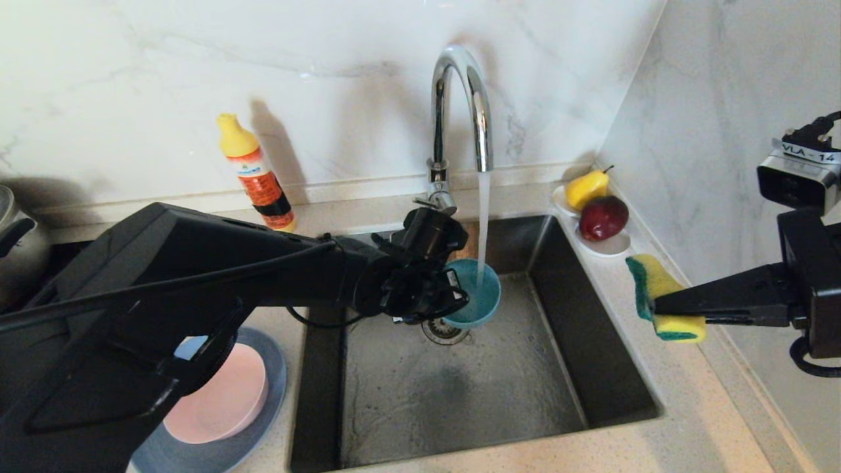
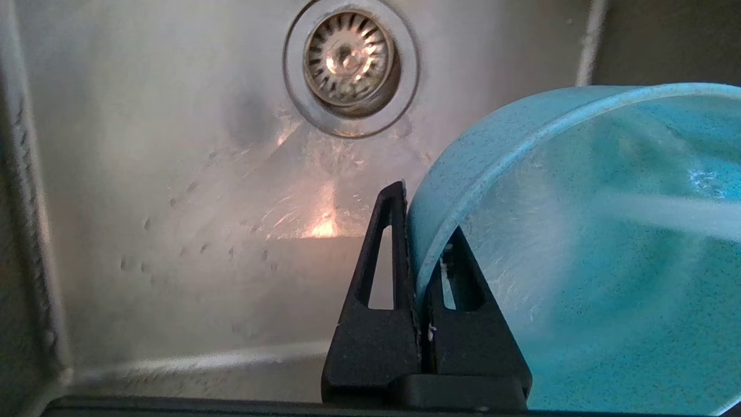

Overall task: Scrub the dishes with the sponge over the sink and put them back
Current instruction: Rinse the bowl

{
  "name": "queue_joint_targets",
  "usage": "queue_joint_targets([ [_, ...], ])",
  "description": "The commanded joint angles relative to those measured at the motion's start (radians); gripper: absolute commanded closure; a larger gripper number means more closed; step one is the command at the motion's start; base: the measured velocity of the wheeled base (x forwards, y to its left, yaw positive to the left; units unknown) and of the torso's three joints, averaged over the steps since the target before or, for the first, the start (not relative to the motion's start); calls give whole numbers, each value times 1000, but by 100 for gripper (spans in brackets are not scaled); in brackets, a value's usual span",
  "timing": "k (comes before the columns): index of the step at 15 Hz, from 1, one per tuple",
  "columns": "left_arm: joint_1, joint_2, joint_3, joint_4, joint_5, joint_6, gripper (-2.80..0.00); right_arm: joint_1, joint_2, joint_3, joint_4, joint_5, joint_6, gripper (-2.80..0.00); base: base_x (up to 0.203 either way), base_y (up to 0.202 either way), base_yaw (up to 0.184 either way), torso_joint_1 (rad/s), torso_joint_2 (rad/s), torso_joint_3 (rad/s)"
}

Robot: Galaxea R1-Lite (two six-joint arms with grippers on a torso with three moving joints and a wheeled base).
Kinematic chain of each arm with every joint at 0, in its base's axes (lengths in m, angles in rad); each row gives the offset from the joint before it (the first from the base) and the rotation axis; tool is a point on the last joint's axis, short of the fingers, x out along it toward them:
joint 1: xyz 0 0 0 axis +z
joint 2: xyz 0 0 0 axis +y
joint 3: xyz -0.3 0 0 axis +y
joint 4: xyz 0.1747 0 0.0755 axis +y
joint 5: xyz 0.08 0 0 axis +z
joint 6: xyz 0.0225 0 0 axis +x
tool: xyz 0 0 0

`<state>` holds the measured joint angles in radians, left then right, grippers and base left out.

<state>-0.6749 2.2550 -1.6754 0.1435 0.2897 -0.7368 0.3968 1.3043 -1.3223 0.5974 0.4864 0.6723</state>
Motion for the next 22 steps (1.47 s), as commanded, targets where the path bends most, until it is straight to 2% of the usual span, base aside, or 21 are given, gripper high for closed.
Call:
queue_joint_targets([
  [1, -2, -20, 29, 30, 0, -13, 0, 0, 4, 12, 3, 3, 4, 0, 0, 0, 0, 0, 0, 0],
  [8, -3, -55, 92, 31, 2, -32, 0, 0, 11, 17, 4, 5, 7, 0, 0, 0, 0, 0, 0, 0],
  [11, 1, -96, 99, 17, 29, -30, 0, 0, 3, 31, 2, 4, 6, 0, 0, 0, 0, 0, 0, 0],
  [14, 23, -191, 173, -134, 104, -6, 0, 0, -8, 46, 2, 6, 4, 0, 0, 0, 0, 0, 0, 0],
  [16, 30, -289, 283, -265, 111, 63, 0, 0, -17, 69, -2, 11, 3, 0, 0, 0, 0, 0, 0, 0],
  [21, 33, -509, 617, -760, 107, 382, 0, 0, -34, 140, -71, 24, 6, 0, 0, 0, 0, 0, 0, 0],
  [22, 33, -529, 665, -848, 107, 423, 0, 0, -33, 152, -80, 26, 6, 0, 0, 0, 0, 0, 0, 0],
])
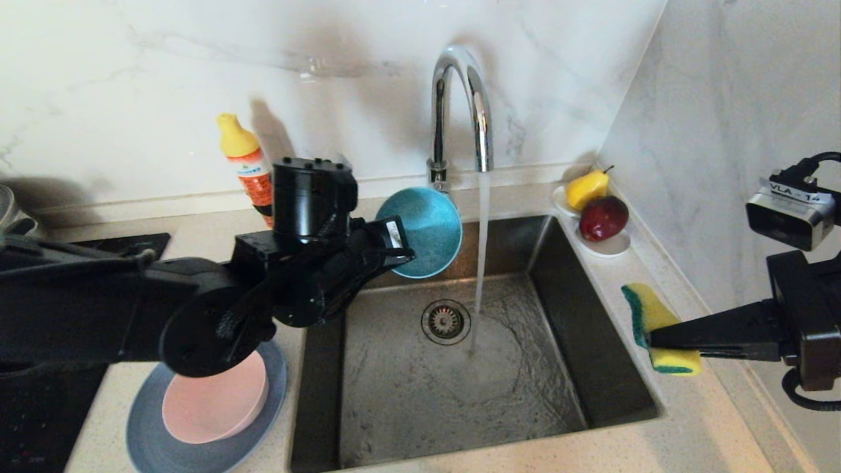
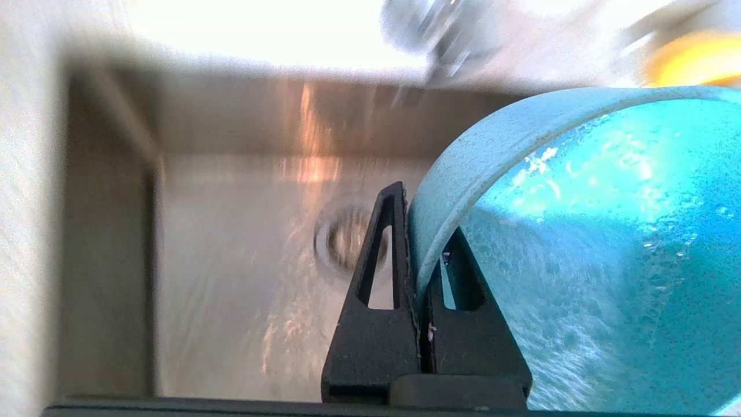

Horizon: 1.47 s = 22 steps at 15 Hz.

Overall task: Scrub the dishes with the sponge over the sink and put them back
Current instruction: Rinse the bowl

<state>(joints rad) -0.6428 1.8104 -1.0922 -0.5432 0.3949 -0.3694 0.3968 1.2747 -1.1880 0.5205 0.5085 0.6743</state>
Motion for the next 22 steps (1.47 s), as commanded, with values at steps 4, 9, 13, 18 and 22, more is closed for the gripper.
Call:
queue_joint_targets([
  [4, 2, -106, 193, -478, -12, 186, 0, 0, 8, 34, -11, 8, 4, 0, 0, 0, 0, 0, 0, 0],
  [9, 11, -86, 275, -738, -97, 394, 0, -1, 3, 99, -106, 13, 8, 0, 0, 0, 0, 0, 0, 0],
  [13, 12, -92, 312, -911, -99, 441, 0, -1, 11, 91, -111, 17, 8, 0, 0, 0, 0, 0, 0, 0],
  [18, 12, -112, 322, -987, -98, 472, 0, -1, 20, 91, -112, 33, 7, 0, 0, 0, 0, 0, 0, 0],
  [22, 12, -160, 333, -987, -99, 481, 0, -1, 45, 87, -112, 31, 5, 0, 0, 0, 0, 0, 0, 0],
])
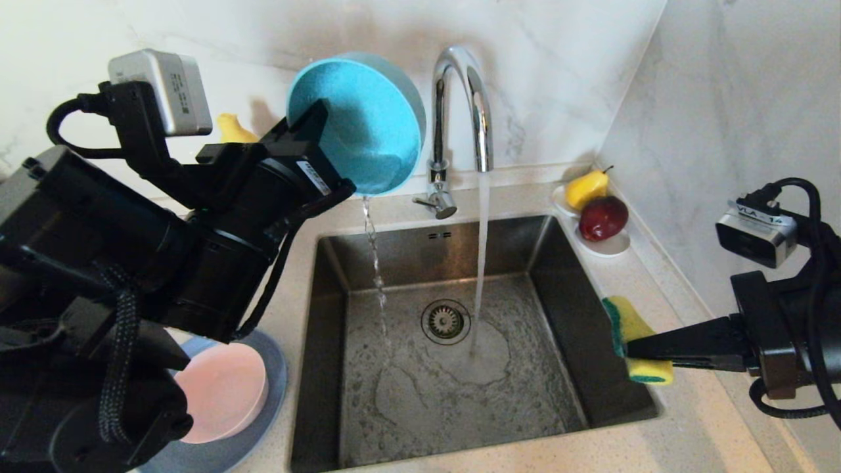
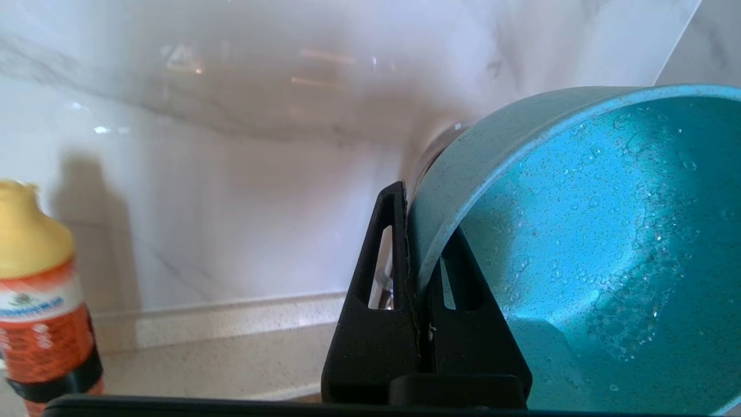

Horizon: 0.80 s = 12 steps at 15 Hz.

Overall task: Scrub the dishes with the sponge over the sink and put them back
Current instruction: Rinse the bowl

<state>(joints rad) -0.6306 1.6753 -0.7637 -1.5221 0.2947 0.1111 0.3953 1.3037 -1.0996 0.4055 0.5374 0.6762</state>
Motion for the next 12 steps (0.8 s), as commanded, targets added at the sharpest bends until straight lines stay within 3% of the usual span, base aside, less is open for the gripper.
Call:
queue_joint_targets([
  [1, 0, -26, 4, -8, 0, 1, 0, 0, 19, -2, 1, 3, 2, 0, 0, 0, 0, 0, 0, 0],
  [4, 0, -24, -7, -8, 1, -4, 0, 0, 12, -6, -4, 4, 4, 0, 0, 0, 0, 0, 0, 0],
  [6, 22, -28, -18, 113, 5, -16, 0, 0, 3, -2, -4, 3, 5, 0, 0, 0, 0, 0, 0, 0],
  [9, 99, -47, -72, 463, 14, -117, 0, -2, -12, 27, -4, 3, -4, 0, 0, 0, 0, 0, 0, 0],
  [12, 171, -120, -212, 1027, 34, -253, 0, -18, -19, 32, -4, 4, -4, 0, 0, 0, 0, 0, 0, 0],
])
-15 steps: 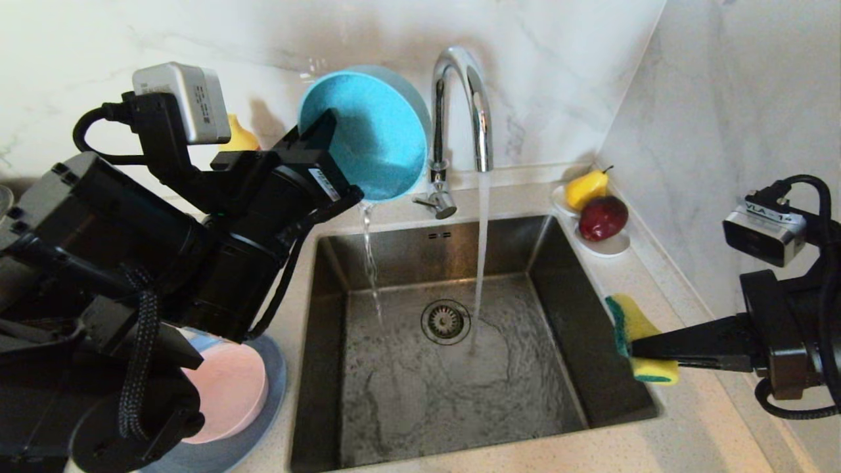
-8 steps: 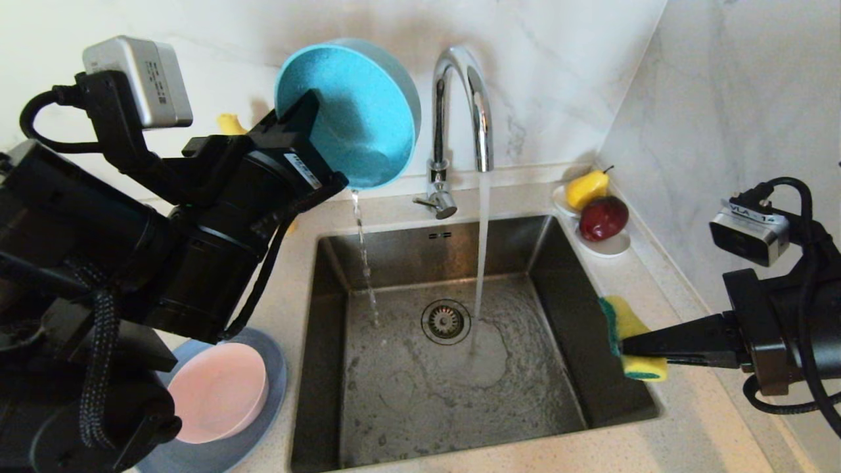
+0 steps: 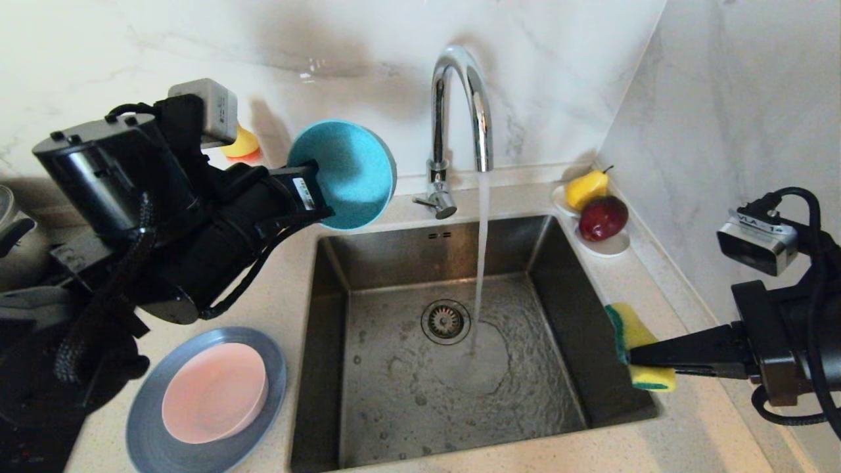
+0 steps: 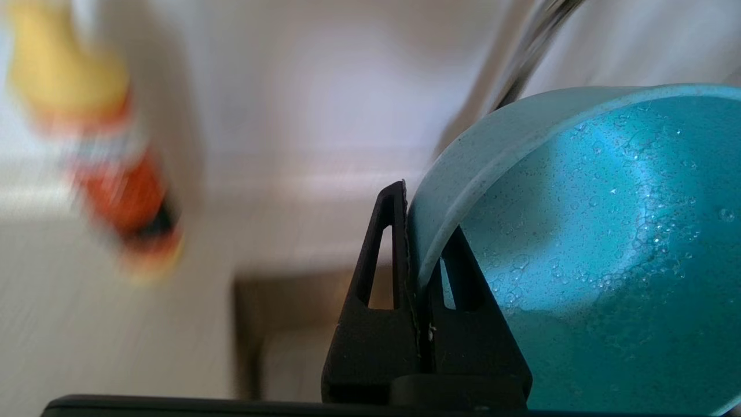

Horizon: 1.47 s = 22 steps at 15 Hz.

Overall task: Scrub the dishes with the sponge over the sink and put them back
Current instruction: Rinse the bowl, then place the bowl on the table

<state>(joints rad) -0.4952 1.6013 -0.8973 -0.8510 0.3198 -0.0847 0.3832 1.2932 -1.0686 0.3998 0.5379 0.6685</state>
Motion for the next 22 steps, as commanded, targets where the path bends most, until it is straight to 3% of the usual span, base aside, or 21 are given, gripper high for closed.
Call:
queue_joint_targets([
  [1, 61, -61, -183, 547, 23, -126, 0, -9, -16, 2, 3, 4, 3, 0, 0, 0, 0, 0, 0, 0],
  [3, 127, -76, -409, 916, 46, -287, 0, -11, -27, 7, 8, 4, 5, 0, 0, 0, 0, 0, 0, 0],
  [5, 227, -96, -586, 1206, 46, -420, 0, -14, -34, 20, 8, 4, 3, 0, 0, 0, 0, 0, 0, 0],
  [8, 429, -137, -675, 1391, 11, -537, 0, -14, -43, 38, 8, 2, -1, 0, 0, 0, 0, 0, 0, 0],
  [11, 613, -162, -691, 1486, -13, -611, 0, -17, -43, 66, 4, 2, -22, 0, 0, 0, 0, 0, 0, 0],
  [13, 744, -162, -680, 1498, -44, -626, 0, -16, -35, 73, 4, 2, -38, 0, 0, 0, 0, 0, 0, 0],
  [16, 928, -66, -664, 1497, -164, -634, 0, -15, -26, 73, 1, 5, -43, 0, 0, 0, 0, 0, 0, 0],
  [19, 994, 86, -650, 1482, -198, -683, 0, -15, -20, 79, -13, 20, -43, 0, 0, 0, 0, 0, 0, 0],
  [22, 1018, 220, -633, 1398, -204, -713, 0, -15, -22, 82, -19, 25, -43, 0, 0, 0, 0, 0, 0, 0],
])
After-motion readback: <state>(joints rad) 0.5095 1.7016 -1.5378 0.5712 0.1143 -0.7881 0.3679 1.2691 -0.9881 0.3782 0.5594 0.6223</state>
